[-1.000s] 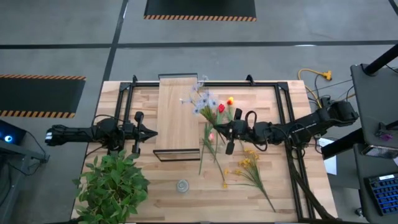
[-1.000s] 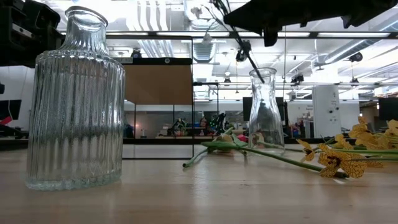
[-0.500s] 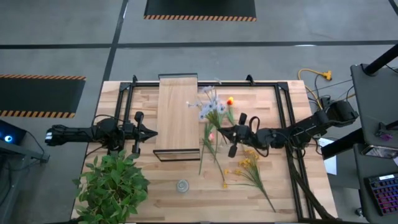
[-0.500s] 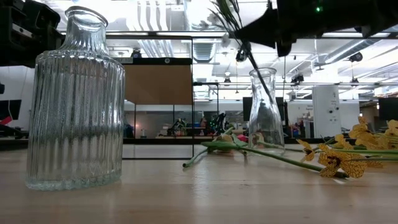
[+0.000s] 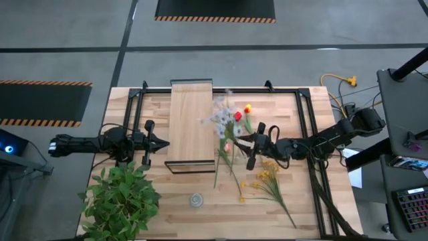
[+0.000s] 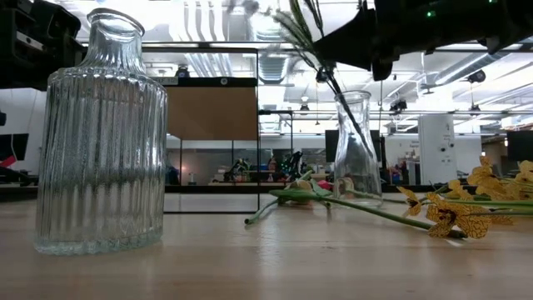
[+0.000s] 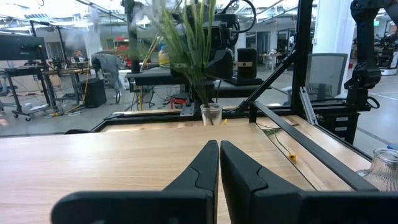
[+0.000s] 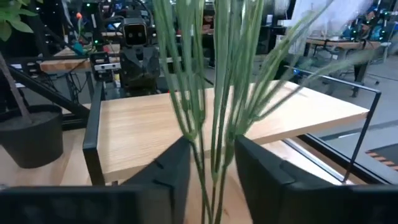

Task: Pick and place flowers into a vace then onto a shelf
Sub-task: Put the white flowers into the top transparent vase

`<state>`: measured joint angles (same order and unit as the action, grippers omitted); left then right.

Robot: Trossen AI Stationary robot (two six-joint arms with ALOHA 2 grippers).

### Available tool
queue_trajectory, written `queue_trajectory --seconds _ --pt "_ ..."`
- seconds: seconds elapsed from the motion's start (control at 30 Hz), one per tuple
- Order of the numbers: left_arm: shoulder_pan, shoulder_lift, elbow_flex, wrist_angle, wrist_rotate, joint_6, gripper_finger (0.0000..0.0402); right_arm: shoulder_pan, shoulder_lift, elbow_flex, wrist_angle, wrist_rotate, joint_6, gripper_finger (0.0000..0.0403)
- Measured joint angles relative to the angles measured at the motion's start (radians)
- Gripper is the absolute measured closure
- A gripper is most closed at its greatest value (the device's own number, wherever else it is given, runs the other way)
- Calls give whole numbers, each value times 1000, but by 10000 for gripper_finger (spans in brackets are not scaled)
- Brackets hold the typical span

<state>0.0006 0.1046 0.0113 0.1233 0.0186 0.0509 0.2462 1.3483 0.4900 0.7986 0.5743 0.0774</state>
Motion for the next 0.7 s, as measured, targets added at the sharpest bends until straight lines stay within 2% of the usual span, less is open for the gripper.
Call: queue_trajectory --seconds 0.17,0.3,0.5,0.7 --pt "0 0 0 0 0 0 402 1 -21 0 -8 5 -1 223" --pt "0 0 0 0 0 0 402 14 -84 0 -48 5 -1 194" --pt "0 0 0 0 0 0 402 43 -221 0 -232 3 79 175" --pt "0 0 0 0 0 0 402 82 -342 18 -428 -21 183 173"
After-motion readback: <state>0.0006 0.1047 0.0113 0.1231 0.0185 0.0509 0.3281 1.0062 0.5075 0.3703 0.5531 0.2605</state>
